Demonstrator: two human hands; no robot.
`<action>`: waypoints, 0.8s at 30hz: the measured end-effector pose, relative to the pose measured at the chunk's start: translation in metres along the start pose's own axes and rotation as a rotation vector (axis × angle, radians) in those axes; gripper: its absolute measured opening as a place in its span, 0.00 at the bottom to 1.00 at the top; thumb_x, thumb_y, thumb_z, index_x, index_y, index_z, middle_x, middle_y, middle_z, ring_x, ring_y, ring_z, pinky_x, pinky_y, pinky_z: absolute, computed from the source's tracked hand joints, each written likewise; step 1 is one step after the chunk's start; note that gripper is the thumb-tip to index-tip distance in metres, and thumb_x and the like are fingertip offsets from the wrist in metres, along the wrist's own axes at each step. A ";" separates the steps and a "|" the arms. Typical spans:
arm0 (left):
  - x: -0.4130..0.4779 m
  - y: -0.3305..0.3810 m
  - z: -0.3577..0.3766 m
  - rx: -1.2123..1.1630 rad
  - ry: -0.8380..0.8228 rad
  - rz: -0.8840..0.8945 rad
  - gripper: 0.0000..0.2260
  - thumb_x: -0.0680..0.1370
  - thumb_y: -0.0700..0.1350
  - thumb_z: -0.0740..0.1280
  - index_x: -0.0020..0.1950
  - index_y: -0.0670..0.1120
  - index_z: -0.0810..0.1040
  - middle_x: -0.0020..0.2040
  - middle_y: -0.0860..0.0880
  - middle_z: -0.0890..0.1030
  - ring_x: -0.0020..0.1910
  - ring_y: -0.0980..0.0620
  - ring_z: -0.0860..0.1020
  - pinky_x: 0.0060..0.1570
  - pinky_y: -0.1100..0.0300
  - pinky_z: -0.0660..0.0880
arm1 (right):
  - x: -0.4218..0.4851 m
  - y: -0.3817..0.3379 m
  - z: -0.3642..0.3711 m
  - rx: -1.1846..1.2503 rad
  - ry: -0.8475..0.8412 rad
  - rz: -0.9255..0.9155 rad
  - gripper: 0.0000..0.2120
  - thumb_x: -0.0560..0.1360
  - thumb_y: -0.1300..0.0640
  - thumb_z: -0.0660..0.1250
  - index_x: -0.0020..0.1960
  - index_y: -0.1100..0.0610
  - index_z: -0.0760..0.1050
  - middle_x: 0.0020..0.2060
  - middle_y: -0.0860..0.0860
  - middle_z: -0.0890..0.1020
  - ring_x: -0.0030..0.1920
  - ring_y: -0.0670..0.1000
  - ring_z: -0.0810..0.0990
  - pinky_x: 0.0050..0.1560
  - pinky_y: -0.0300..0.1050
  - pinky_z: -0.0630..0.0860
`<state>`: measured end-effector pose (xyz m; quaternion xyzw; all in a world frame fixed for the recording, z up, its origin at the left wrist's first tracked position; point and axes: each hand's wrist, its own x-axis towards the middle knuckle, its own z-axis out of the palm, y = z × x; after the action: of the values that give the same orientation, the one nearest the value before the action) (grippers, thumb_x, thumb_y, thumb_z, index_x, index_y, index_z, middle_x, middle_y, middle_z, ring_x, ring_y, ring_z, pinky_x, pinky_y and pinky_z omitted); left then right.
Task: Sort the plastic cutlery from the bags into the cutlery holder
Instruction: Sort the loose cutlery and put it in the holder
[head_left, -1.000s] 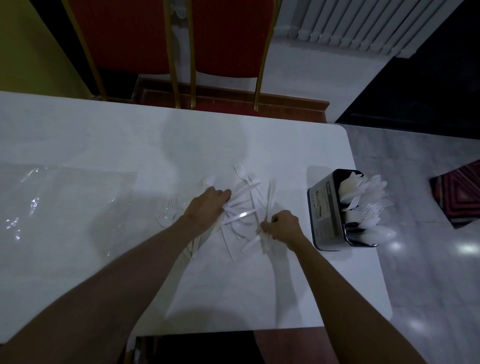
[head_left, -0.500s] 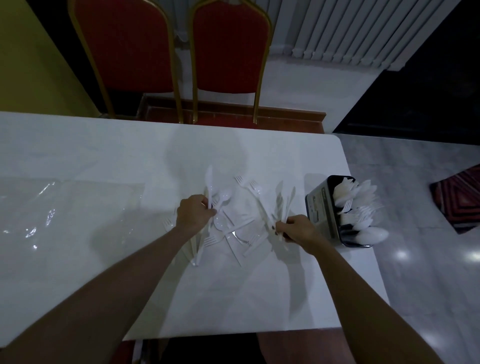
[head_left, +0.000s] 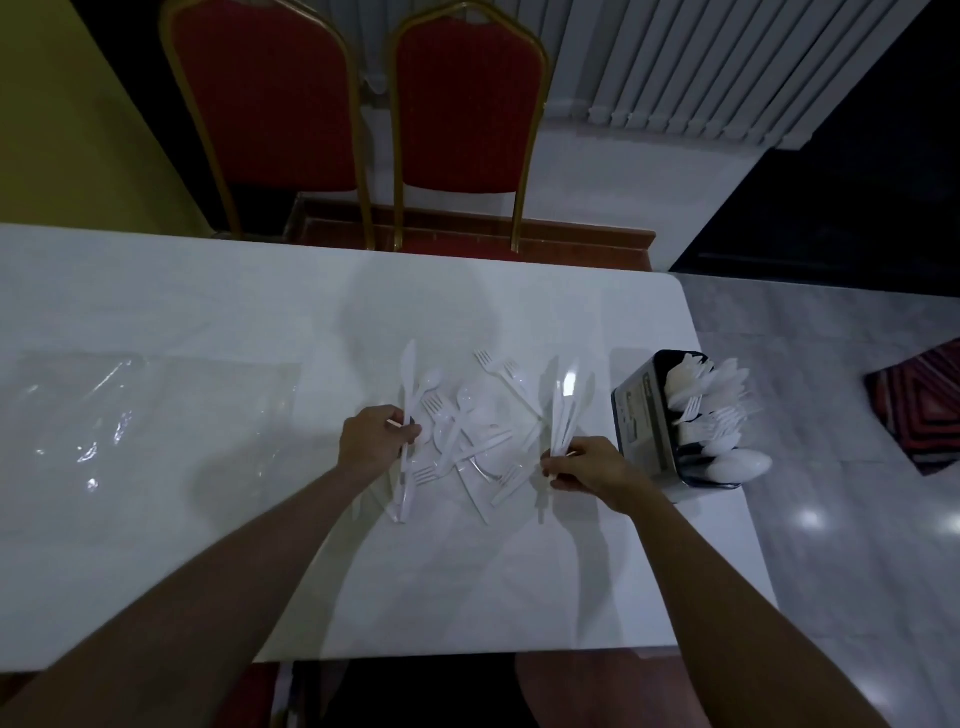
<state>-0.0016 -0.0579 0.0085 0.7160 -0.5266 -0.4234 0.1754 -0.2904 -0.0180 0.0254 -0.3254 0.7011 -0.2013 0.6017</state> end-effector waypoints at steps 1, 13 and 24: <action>-0.002 0.000 -0.002 -0.017 0.010 0.002 0.07 0.73 0.49 0.71 0.44 0.46 0.83 0.39 0.46 0.85 0.40 0.46 0.84 0.52 0.52 0.78 | 0.000 0.000 0.000 0.001 0.010 -0.007 0.11 0.72 0.66 0.71 0.54 0.67 0.79 0.45 0.60 0.83 0.42 0.52 0.82 0.40 0.38 0.82; -0.022 0.036 -0.014 -0.200 0.027 0.052 0.05 0.72 0.46 0.73 0.41 0.45 0.80 0.35 0.46 0.83 0.36 0.47 0.84 0.47 0.49 0.81 | -0.025 -0.027 -0.001 -0.016 0.131 -0.173 0.09 0.69 0.67 0.74 0.48 0.66 0.81 0.44 0.60 0.83 0.45 0.56 0.84 0.42 0.38 0.82; -0.028 0.177 0.014 -0.333 0.004 0.350 0.07 0.75 0.41 0.71 0.52 0.44 0.78 0.43 0.44 0.82 0.40 0.51 0.82 0.39 0.66 0.80 | -0.081 -0.117 -0.087 -0.224 0.339 -0.516 0.08 0.68 0.60 0.77 0.44 0.61 0.82 0.40 0.57 0.85 0.40 0.53 0.86 0.45 0.49 0.84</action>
<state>-0.1225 -0.0981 0.1359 0.5757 -0.5654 -0.4661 0.3628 -0.3452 -0.0532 0.1789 -0.5183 0.7037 -0.3200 0.3657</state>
